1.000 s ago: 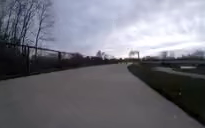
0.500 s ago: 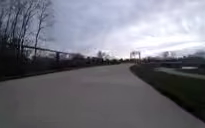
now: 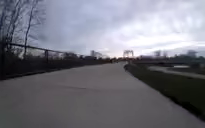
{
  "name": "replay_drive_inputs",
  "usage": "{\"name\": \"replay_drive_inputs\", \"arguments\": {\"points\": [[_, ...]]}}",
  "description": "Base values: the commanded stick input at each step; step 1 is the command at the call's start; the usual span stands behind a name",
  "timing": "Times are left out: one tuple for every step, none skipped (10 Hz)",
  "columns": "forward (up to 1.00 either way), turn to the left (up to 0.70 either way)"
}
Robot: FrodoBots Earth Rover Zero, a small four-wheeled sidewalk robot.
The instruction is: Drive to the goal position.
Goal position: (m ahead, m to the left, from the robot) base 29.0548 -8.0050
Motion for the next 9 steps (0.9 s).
{"name": "replay_drive_inputs", "arguments": {"points": [[1.0, -0.01], [1.0, -0.04], [1.0, -0.1], [1.0, -0.09], [1.0, -0.05], [1.0, -0.04], [1.0, -0.02], [1.0, -0.02], [1.0, -0.02]]}}
